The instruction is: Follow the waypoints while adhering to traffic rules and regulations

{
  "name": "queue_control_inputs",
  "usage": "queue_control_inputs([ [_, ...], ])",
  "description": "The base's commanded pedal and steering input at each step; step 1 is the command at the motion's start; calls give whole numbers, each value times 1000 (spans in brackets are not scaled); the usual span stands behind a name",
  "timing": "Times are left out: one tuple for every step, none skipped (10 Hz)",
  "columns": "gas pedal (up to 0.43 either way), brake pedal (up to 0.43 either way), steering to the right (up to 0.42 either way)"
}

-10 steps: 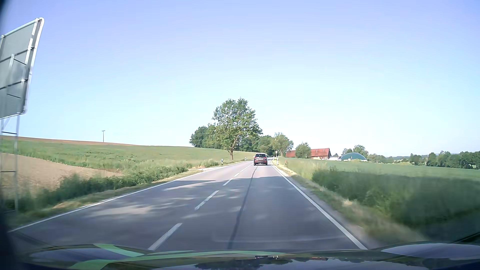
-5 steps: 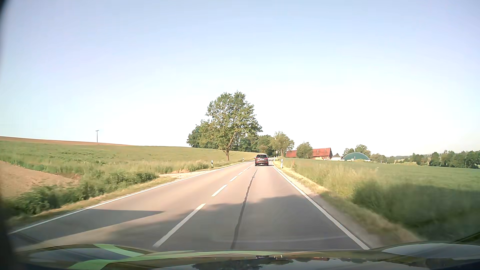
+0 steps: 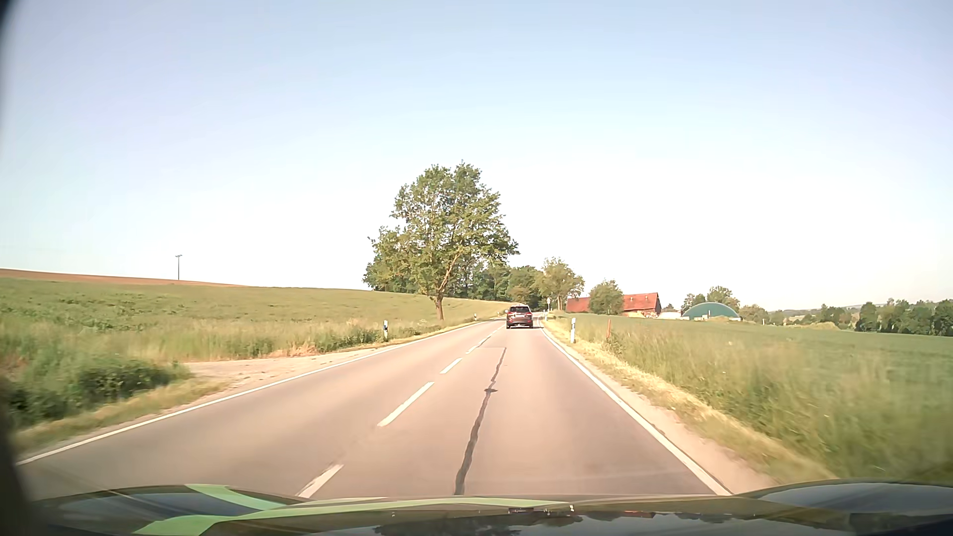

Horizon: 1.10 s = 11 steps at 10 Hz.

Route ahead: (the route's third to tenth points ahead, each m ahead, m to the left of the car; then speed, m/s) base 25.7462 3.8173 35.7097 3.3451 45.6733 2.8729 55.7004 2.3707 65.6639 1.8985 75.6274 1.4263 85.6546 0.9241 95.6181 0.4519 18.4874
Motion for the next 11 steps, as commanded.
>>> queue_control_inputs([
  [169,0,0],
  [169,0,0],
  [157,0,0],
  [157,0,0],
  [157,0,0],
  [157,0,0],
  [157,0,0],
  [157,0,0],
  [157,0,0],
  [157,0,0],
  [157,0,0],
])
